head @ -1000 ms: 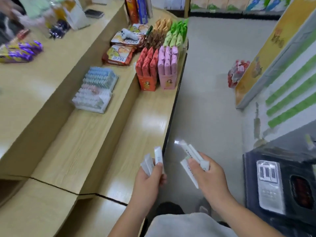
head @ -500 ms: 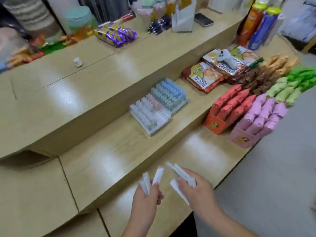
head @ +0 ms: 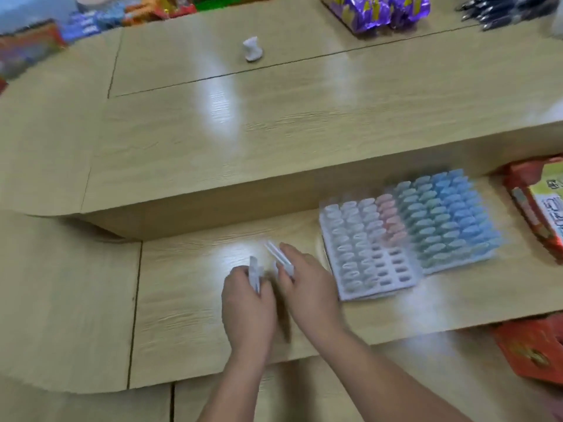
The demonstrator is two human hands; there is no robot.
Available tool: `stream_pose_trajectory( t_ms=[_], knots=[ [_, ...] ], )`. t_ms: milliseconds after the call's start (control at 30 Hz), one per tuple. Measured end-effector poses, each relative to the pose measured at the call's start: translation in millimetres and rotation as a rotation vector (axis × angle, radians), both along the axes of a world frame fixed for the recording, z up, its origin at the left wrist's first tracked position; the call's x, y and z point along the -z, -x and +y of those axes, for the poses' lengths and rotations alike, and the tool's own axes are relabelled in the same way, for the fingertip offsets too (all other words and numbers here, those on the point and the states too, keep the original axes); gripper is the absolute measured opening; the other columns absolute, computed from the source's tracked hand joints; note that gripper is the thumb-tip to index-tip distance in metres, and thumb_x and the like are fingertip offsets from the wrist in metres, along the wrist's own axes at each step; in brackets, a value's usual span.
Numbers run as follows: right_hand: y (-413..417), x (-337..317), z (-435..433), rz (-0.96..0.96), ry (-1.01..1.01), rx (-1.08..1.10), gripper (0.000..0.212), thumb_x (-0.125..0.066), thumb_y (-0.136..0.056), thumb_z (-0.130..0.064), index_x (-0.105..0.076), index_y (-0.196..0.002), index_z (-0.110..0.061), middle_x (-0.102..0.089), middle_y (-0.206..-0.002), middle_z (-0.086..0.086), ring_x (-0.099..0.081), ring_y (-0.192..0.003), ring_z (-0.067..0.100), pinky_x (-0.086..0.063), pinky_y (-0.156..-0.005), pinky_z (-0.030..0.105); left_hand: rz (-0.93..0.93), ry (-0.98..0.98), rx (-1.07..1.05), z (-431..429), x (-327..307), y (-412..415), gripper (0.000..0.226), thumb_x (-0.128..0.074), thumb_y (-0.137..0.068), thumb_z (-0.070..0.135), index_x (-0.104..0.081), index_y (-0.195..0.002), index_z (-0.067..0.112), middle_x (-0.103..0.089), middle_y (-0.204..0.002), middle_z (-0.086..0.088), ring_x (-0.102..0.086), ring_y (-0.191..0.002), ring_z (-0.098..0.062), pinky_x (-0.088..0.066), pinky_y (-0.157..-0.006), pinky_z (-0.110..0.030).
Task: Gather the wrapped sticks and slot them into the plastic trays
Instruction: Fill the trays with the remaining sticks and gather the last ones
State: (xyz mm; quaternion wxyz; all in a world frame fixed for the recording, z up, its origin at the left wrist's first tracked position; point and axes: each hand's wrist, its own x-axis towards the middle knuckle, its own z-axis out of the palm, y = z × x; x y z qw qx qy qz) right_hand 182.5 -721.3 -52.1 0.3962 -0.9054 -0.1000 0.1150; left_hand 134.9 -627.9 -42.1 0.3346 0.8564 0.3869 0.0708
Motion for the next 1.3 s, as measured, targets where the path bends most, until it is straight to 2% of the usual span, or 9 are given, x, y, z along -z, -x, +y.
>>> stream_pose_trajectory(
  t_ms=[167,400,533,633,700,800,933,1100,1300],
  knots=[
    [-33.4,23.8,22.7,-0.257,0.15,0.009,0.056,-0.063,-0.084,-0.028,-0.052,-0.138,-0.022,-0.061,-0.119,0.002,-0.05,-0.107,0.025,-0.036,-0.094,0.032,-0.118,-0.201,-0.041,7.3,31.0,-31.9,0.047,-0.075,-0.082,0.015,-0.058,-0.124,0.001,-0.062,-0.116,-0.018,-0.054,-0.109,-0.038,-0.04,-0.093,-0.047],
    [-42.5,29.9,17.1,-0.211,0.022,-0.052,0.067,-0.058,-0.087,-0.037,-0.038,-0.148,-0.018,-0.04,-0.15,-0.002,-0.036,-0.136,0.017,-0.026,-0.113,0.027,-0.271,-0.029,-0.045,18.8,40.2,-25.9,0.074,-0.073,-0.085,0.029,-0.031,-0.147,0.028,-0.043,-0.145,0.004,-0.039,-0.137,-0.018,-0.038,-0.112,-0.046],
    [-42.1,23.2,10.2,-0.081,-0.188,0.019,0.059,-0.044,-0.093,-0.04,-0.036,-0.149,-0.025,-0.032,-0.154,-0.014,-0.023,-0.142,-0.004,-0.019,-0.114,0.014,-0.331,0.153,-0.064,24.9,36.2,-13.0,0.062,-0.056,-0.087,0.033,-0.034,-0.144,0.041,-0.041,-0.139,0.028,-0.042,-0.135,-0.002,-0.043,-0.109,-0.037],
    [-42.7,16.7,7.9,-0.02,-0.195,0.071,0.056,-0.041,-0.099,-0.016,-0.03,-0.153,-0.026,-0.028,-0.158,-0.016,-0.016,-0.139,-0.015,-0.011,-0.106,-0.002,-0.349,0.082,-0.004,30.7,35.0,-2.8,0.047,-0.05,-0.092,0.026,-0.045,-0.138,0.034,-0.042,-0.148,0.012,-0.038,-0.134,0.007,-0.034,-0.101,-0.007],
    [-48.2,12.4,10.2,-0.021,-0.045,0.03,0.062,-0.04,-0.097,-0.005,-0.025,-0.155,-0.019,-0.026,-0.16,-0.008,-0.02,-0.143,-0.002,-0.009,-0.108,0.001,-0.285,0.007,0.02,32.6,36.4,1.2,0.04,-0.051,-0.096,0.024,-0.052,-0.136,0.022,-0.043,-0.148,0.001,-0.035,-0.133,0.007,-0.024,-0.096,0.004],
    [-59.8,3.8,18.0,-0.106,0.268,-0.088,0.065,-0.045,-0.088,0.003,-0.032,-0.15,-0.011,-0.036,-0.153,0.006,-0.033,-0.137,0.023,-0.024,-0.112,0.022,-0.165,-0.073,0.014,33.9,34.0,3.7,0.042,-0.056,-0.094,0.022,-0.056,-0.135,0.013,-0.045,-0.144,-0.003,-0.039,-0.134,-0.014,-0.023,-0.104,-0.009],
    [-70.1,-3.5,23.2,-0.158,0.496,-0.18,0.055,-0.043,-0.083,0.007,-0.048,-0.134,-0.012,-0.047,-0.13,0.008,-0.042,-0.115,0.026,-0.035,-0.096,0.029,-0.048,-0.209,-0.04,39.8,30.9,2.1,0.036,-0.06,-0.092,0.024,-0.064,-0.125,0.01,-0.057,-0.12,-0.012,-0.048,-0.111,-0.029,-0.034,-0.088,-0.034],
    [-67.4,-4.4,21.7,-0.184,0.578,-0.235,0.056,-0.048,-0.082,0.003,-0.048,-0.134,-0.018,-0.049,-0.122,0.008,-0.045,-0.107,0.026,-0.037,-0.089,0.031,0.029,-0.178,-0.125,48.7,24.9,-1.1,0.02,-0.067,-0.088,0.027,-0.067,-0.105,0.017,-0.053,-0.099,0.0,-0.041,-0.094,-0.018,-0.035,-0.075,-0.034],
    [-61.3,-12.7,20.8,-0.081,0.408,-0.189,0.036,-0.053,-0.091,-0.001,-0.057,-0.121,-0.02,-0.05,-0.114,0.003,-0.054,-0.098,0.024,-0.045,-0.077,0.033,0.04,-0.115,-0.13,53.6,15.6,-5.9,0.012,-0.063,-0.085,0.014,-0.053,-0.084,0.019,-0.056,-0.08,0.003,-0.054,-0.077,-0.026,-0.043,-0.059,-0.039]
  ],
)
